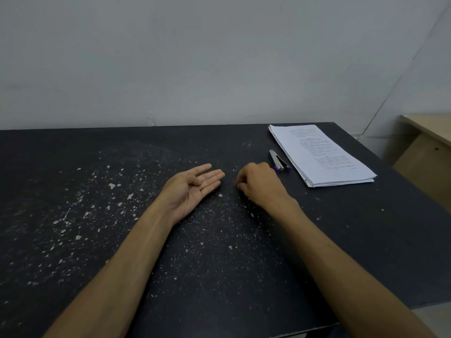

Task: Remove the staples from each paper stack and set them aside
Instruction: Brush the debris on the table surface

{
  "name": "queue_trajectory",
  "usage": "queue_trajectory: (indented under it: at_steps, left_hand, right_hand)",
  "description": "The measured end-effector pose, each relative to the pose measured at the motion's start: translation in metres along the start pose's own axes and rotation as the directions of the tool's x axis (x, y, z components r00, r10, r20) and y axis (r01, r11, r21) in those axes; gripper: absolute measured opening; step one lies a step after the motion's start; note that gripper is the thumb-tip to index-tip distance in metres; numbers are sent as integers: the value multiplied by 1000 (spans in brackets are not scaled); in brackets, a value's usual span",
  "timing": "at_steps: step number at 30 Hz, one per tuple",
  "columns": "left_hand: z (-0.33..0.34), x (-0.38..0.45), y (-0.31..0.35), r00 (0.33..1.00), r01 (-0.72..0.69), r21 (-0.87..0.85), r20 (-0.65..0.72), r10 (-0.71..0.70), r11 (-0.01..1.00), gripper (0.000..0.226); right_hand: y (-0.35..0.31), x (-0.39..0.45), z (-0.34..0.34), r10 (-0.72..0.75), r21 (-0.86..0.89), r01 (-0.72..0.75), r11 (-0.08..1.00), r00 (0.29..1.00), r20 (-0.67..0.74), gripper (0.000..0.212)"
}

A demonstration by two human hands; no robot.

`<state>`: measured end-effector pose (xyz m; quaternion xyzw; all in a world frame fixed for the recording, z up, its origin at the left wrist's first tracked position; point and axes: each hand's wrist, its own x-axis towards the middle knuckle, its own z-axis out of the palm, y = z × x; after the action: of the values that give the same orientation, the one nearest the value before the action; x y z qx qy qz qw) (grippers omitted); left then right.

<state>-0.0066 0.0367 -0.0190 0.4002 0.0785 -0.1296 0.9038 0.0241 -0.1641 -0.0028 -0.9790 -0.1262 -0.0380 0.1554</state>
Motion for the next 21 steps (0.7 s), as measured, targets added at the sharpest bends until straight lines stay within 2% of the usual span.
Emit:
queue_trajectory:
  at_steps: [6, 16, 21]
  left_hand:
    - [2, 1, -2, 999, -32, 78, -18, 33, 996, 66]
    - [4, -1, -4, 998, -27, 80, -53, 31, 996, 63]
    - [4, -3, -4, 999, -26, 73, -41, 29, 997, 62]
  right_hand:
    - [0, 8, -8, -124, -71, 131, 989, 987, 98, 6]
    - [0, 11, -9, -173, -141, 196, 970, 972, 159, 12]
    - [5, 10, -7, -173, -36, 181, 983, 971, 163, 11]
